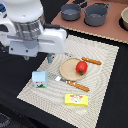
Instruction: Interact with the objects in diverse but meaningful ways.
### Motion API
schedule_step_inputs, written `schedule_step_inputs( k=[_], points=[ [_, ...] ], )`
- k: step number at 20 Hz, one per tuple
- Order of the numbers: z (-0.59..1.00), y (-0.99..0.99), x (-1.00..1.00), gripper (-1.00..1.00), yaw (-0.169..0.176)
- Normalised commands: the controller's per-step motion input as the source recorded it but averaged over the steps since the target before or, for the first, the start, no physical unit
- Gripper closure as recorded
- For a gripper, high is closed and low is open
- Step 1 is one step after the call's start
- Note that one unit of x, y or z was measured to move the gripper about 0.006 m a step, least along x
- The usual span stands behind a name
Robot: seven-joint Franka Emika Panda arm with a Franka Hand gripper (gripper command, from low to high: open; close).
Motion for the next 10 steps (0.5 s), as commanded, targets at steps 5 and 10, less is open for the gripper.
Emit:
schedule_step_inputs(
  k=[5, 10],
  points=[
    [-0.17, -0.16, 0.32, -1.0, -0.035],
    [-0.15, -0.15, 0.32, -1.0, -0.037]
  ],
)
